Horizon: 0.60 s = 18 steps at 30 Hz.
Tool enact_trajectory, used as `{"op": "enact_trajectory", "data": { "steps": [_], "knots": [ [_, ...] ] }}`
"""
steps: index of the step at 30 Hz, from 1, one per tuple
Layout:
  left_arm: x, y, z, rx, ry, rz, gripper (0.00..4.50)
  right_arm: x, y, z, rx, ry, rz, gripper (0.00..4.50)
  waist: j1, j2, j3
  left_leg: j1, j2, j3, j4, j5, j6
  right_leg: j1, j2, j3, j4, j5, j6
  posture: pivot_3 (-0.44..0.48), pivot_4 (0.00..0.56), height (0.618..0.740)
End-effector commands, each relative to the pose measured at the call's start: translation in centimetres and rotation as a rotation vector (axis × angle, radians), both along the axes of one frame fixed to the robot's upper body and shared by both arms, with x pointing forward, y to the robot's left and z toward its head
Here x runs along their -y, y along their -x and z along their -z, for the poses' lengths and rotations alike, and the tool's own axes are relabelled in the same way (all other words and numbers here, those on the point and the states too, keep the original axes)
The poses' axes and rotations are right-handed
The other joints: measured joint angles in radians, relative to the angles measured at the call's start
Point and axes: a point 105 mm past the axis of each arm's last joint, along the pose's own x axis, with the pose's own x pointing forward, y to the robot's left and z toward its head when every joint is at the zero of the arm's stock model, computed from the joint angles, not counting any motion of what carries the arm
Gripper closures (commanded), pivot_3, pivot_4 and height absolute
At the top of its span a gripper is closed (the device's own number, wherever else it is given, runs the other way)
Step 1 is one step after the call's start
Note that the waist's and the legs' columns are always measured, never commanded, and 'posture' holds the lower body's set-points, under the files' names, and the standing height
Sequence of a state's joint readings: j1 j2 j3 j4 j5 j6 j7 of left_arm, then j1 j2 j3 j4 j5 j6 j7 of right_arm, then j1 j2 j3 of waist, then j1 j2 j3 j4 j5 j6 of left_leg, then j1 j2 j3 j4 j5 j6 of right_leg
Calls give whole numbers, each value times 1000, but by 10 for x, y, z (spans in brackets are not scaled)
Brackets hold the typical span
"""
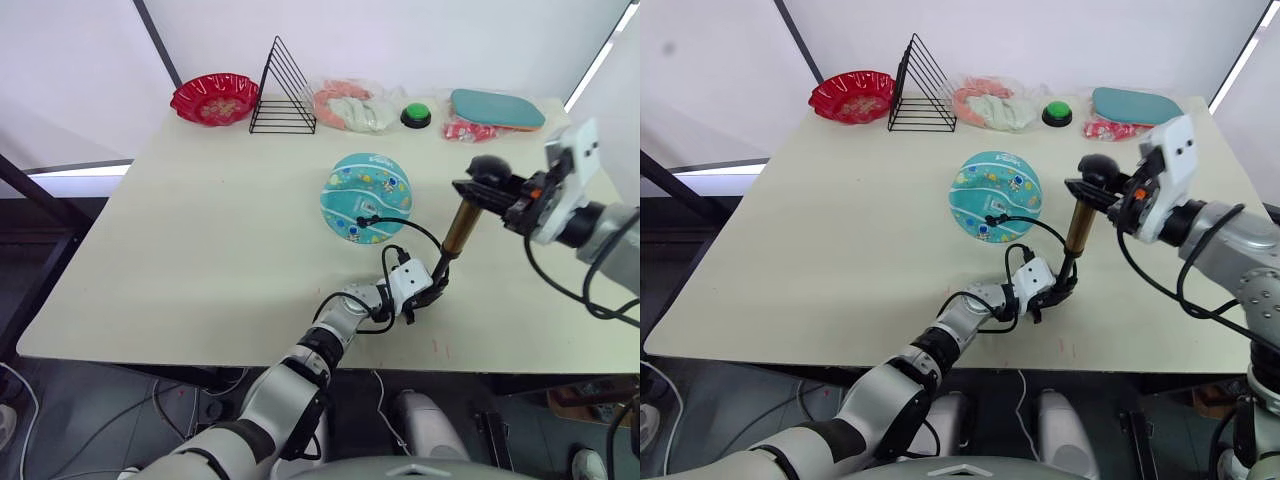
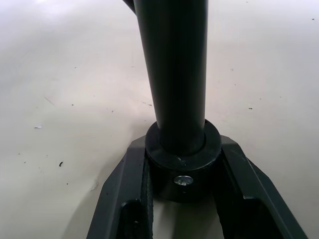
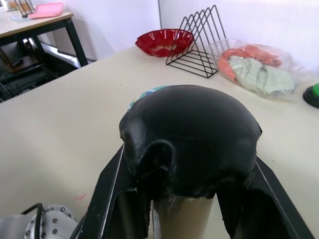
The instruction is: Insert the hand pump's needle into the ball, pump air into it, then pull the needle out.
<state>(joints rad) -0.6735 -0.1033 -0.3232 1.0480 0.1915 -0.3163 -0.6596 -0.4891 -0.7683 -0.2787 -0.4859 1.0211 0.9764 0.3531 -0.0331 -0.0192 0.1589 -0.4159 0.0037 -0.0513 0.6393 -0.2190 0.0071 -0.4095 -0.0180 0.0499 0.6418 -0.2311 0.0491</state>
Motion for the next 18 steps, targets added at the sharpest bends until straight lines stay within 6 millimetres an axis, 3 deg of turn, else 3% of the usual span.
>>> {"op": "enact_trajectory", "data": {
  "steps": [1,2,6,8,11,15,18],
  "knots": [
    [-16,20,43,-118,-125,20,3435,14,1,-22,138,13,102,3351,-1,-1,0,0,0,1,0,0,1,0,0,1,0,0,0,0,150,740],
    [-15,21,43,-118,-125,21,3435,14,-1,-15,120,24,106,3351,-1,-1,0,0,0,2,1,-1,1,0,0,2,0,0,1,0,150,740],
    [-14,20,41,-114,-119,24,3435,1,-17,57,-62,30,110,3351,-7,-7,-6,2,0,4,1,-2,3,0,0,4,0,0,3,0,150,740],
    [-15,19,41,-112,-119,20,3435,-4,-18,79,-108,16,100,3351,-12,-16,-14,6,3,6,2,-2,3,2,3,5,0,0,3,0,150,740],
    [-19,17,40,-107,-121,8,3435,-6,-17,135,-182,39,99,3351,-13,-23,-18,14,4,9,-1,-3,4,7,3,7,0,-1,2,0,150,740],
    [-21,15,40,-104,-122,1,3435,-12,-12,179,-237,61,87,3351,-19,-25,-21,24,7,14,-3,-6,8,13,4,15,-1,-2,1,0,150,740],
    [-23,12,39,-99,-122,-7,3435,-17,-10,192,-240,79,70,3351,-26,-27,-23,25,7,15,-3,-6,8,14,4,17,-1,-3,-1,0,150,740]
  ]
}}
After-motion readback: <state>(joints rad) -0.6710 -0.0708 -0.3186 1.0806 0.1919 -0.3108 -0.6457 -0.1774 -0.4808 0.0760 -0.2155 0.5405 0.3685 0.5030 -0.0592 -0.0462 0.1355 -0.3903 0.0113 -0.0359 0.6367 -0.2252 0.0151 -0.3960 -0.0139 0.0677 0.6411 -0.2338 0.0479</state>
